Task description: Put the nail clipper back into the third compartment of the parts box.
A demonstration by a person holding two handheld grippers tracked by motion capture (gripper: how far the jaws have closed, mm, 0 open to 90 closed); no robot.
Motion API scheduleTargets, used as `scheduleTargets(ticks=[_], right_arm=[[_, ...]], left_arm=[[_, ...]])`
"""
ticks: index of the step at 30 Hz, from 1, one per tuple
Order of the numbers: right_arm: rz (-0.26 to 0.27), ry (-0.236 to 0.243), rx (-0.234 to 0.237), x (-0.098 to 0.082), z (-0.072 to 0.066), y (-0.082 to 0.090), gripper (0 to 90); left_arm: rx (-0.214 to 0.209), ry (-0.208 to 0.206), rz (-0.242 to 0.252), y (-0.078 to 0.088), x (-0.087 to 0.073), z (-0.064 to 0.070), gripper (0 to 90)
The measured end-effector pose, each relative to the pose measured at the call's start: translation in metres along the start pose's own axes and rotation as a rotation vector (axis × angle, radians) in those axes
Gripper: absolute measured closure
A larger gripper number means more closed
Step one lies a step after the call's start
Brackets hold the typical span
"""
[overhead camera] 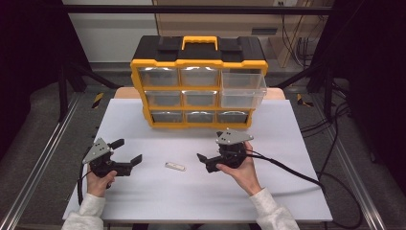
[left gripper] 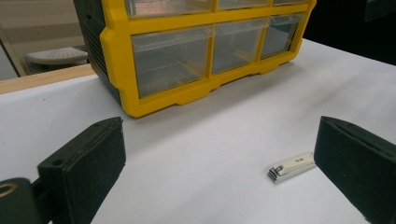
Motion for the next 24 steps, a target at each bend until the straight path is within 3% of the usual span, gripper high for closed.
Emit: scheduleTargets(ticks=[24], right_arm=[[-0.083, 0.037, 0.042, -0.001, -0.021, -0.035, 2.6]], left_arm=[[-0.004, 0.003, -0.001, -0.001, 0.0, 0.001, 1.6]])
Point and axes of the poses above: each handheld gripper's, and its own axes: y roughly backward along the jaws, x roughly out of its top, z roughly to its right, the point moved 4 cm from there along -y, roughly forward along the jaws, and after that the axes turned 5 degrees about -y, right-handed, at the moved point
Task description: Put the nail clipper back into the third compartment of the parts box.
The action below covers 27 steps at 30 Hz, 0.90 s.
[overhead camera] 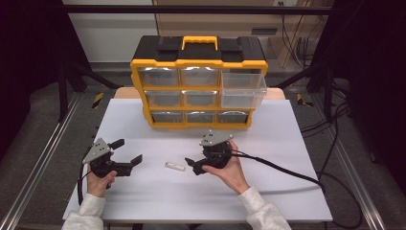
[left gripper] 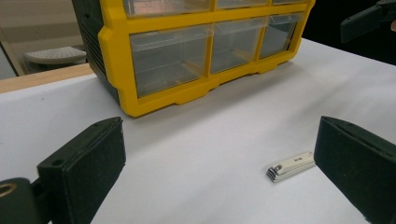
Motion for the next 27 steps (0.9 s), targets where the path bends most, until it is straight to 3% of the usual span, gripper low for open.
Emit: scheduleTargets(ticks=[16, 27], right_arm=[[-0.033, 0.005, 0.028, 0.004, -0.01, -0.026, 3.3], [-0.076, 0.03, 0.017, 0.003, -0.014, -0.041, 3.5]], left_arm=[[0.004, 0.004, 0.001, 0.001, 0.0, 0.0, 1.6], [0.004, 0.002, 0.001, 0.001, 0.0, 0.0, 1.6]])
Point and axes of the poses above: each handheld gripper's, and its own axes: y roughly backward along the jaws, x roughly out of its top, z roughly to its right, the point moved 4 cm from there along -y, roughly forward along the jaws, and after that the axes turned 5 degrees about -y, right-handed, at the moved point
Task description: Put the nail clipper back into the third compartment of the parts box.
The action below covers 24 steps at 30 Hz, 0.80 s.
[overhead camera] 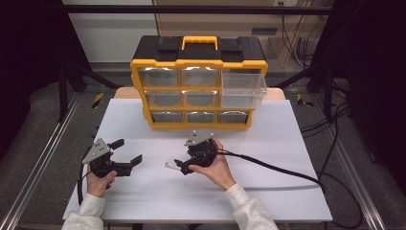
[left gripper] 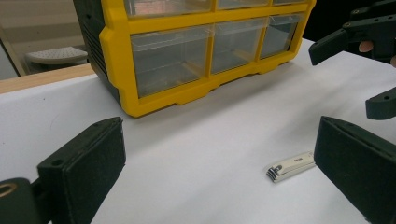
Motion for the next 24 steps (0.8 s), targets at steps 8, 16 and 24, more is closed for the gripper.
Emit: scheduleTargets(ticks=[8, 16, 24], right_arm=[[-0.03, 0.018, 0.018, -0.001, -0.003, -0.009, 4.4], [-0.068, 0.035, 0.048, -0.003, -0.01, -0.02, 5.4], [-0.09, 0.017, 0.077, -0.007, -0.01, -0.03, 8.6]], left_arm=[[0.002, -0.001, 0.0, 0.0, 0.0, 0.0, 1.6], [0.002, -0.002, 0.001, 0.0, 0.0, 0.0, 1.6], [0.002, 0.0, 0.001, 0.0, 0.0, 0.0, 1.6]])
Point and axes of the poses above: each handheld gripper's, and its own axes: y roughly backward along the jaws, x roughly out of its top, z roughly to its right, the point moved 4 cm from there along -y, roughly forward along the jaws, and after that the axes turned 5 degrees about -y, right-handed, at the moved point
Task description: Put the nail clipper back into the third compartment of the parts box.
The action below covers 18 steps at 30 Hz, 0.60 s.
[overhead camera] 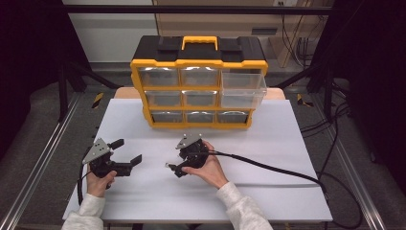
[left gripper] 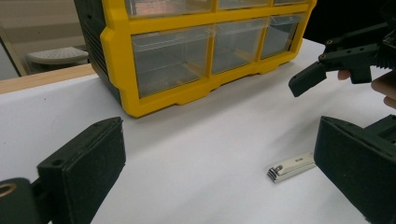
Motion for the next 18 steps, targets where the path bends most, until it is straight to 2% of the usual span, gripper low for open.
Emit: scheduleTargets(ticks=[6, 9, 18], right_arm=[[-0.024, 0.016, 0.006, -0.002, -0.003, -0.008, 14.2], [-0.035, 0.029, 0.027, -0.002, -0.007, -0.012, 19.1], [-0.078, 0.009, 0.053, -0.007, -0.006, -0.024, 32.5]], left_arm=[[-0.001, 0.001, 0.0, 0.0, 0.0, 0.0, 1.6], [-0.001, 0.001, 0.0, 0.0, 0.0, 0.0, 1.6], [-0.002, 0.002, 0.001, 0.0, 0.0, 0.0, 1.6]])
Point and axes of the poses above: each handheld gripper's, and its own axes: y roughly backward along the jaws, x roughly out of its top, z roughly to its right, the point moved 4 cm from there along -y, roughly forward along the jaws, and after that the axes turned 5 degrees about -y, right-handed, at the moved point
